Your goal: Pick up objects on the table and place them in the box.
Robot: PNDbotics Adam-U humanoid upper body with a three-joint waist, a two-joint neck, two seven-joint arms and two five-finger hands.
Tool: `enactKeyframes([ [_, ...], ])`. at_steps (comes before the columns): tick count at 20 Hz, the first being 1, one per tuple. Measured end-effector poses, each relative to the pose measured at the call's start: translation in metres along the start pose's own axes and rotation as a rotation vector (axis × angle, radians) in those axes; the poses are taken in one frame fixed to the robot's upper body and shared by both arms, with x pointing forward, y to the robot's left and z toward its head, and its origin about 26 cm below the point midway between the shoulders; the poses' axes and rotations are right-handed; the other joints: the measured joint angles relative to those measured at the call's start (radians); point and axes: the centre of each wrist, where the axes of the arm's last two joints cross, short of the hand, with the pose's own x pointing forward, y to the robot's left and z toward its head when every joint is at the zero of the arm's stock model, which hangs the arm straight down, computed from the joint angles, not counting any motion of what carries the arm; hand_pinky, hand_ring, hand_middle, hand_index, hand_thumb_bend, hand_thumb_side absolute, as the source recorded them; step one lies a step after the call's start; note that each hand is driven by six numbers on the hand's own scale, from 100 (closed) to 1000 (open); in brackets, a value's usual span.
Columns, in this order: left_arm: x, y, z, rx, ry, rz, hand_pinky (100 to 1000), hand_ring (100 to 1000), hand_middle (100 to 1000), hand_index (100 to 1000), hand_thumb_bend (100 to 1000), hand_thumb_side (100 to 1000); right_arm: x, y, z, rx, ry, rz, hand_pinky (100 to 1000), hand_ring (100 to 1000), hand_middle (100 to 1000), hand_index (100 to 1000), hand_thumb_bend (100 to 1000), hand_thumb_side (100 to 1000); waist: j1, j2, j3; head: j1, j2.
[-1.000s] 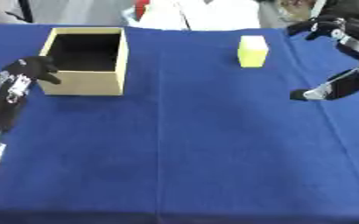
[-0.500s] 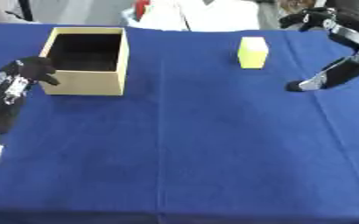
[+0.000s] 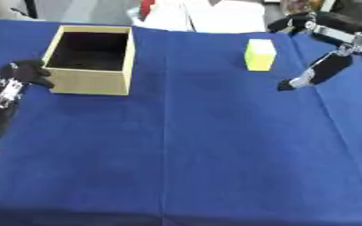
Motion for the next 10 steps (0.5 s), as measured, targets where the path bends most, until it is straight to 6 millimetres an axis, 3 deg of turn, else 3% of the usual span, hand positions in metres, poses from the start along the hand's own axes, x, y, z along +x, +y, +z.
enactKeyframes([
  [10, 0.003, -0.003, -0.005, -0.025, -0.022, 0.008, 1000, 607, 626, 781, 300, 676, -0.005, 0.007, -0.025, 0.063, 0.178, 0.068, 817, 942, 869, 953, 679, 417, -0.004, 0.015, 0.060, -0.040, 0.000],
])
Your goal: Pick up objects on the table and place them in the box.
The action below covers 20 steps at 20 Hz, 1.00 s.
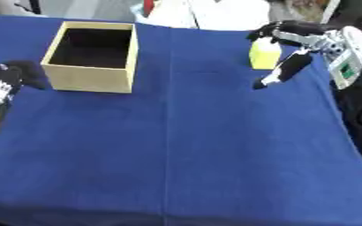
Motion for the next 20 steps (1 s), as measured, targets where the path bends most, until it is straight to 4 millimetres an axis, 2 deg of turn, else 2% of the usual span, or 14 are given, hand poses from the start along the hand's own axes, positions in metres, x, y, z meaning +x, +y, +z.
enactKeyframes([
  [9, 0.004, -0.001, -0.004, -0.013, -0.019, -0.001, 1000, 606, 625, 781, 300, 677, -0.008, 0.002, 0.000, -0.104, 0.175, 0.075, 822, 951, 871, 951, 661, 420, -0.002, 0.020, 0.050, -0.016, 0.000],
  [20, 0.006, -0.001, -0.006, -0.016, -0.029, -0.008, 1000, 605, 625, 781, 297, 685, -0.022, 0.011, 0.009, -0.230, 0.322, 0.067, 815, 948, 861, 947, 643, 411, 0.000, 0.044, 0.056, -0.017, 0.000],
])
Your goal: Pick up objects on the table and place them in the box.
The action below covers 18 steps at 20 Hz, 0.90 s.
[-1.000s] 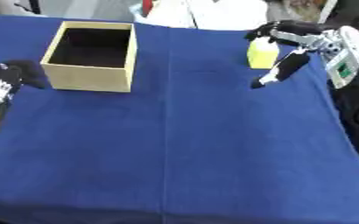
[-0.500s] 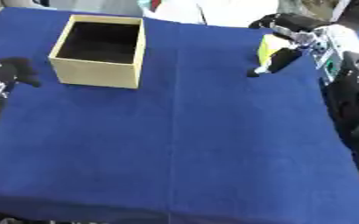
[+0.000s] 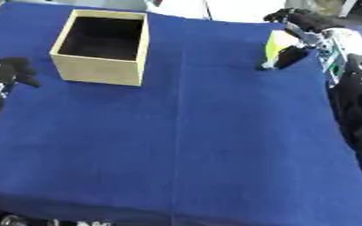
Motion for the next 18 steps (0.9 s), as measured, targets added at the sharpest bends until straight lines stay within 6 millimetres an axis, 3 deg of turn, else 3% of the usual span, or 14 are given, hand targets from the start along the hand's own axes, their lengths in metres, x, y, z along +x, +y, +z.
enactKeyframes([
  [9, 0.000, 0.000, 0.000, 0.000, 0.000, -0.005, 1000, 604, 624, 782, 297, 687, -0.016, 0.002, 0.008, -0.048, 0.103, -0.024, 803, 930, 842, 942, 635, 394, -0.003, 0.004, -0.005, 0.000, 0.000],
  [18, 0.001, 0.000, 0.000, -0.002, -0.004, -0.006, 1000, 603, 624, 782, 296, 689, -0.019, 0.008, 0.010, -0.079, 0.148, -0.039, 776, 896, 811, 914, 610, 388, 0.003, 0.013, 0.000, 0.000, 0.000],
])
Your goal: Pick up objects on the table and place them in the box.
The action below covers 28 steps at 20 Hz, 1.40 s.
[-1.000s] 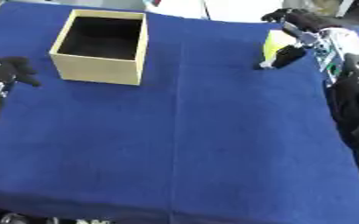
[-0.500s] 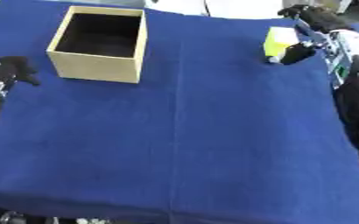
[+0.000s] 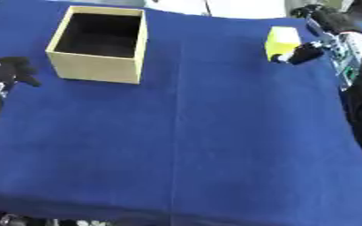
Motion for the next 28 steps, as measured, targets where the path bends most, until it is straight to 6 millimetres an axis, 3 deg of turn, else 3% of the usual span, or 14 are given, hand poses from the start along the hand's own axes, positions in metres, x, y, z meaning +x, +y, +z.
enactKeyframes([
  [10, 0.002, 0.000, -0.003, -0.002, -0.010, -0.006, 1000, 602, 624, 782, 293, 694, -0.001, 0.004, 0.002, -0.070, 0.035, 0.025, 759, 876, 787, 889, 580, 378, 0.006, 0.023, 0.008, -0.009, 0.000],
  [13, 0.002, 0.000, -0.003, -0.004, -0.012, -0.008, 1000, 601, 624, 782, 292, 697, 0.000, 0.005, 0.001, -0.091, 0.049, 0.036, 749, 868, 775, 877, 515, 338, 0.009, 0.031, 0.013, -0.013, 0.000],
  [19, 0.003, 0.000, -0.004, -0.006, -0.018, -0.012, 1000, 601, 624, 782, 291, 700, -0.001, 0.009, 0.003, -0.124, 0.088, 0.061, 742, 859, 766, 868, 488, 309, 0.011, 0.045, 0.019, -0.017, 0.000],
  [28, 0.006, 0.000, -0.006, -0.007, -0.028, -0.018, 1000, 600, 624, 783, 290, 703, 0.000, 0.010, 0.003, -0.175, 0.113, 0.083, 702, 795, 647, 768, 399, 100, 0.011, 0.053, 0.025, -0.017, 0.000],
])
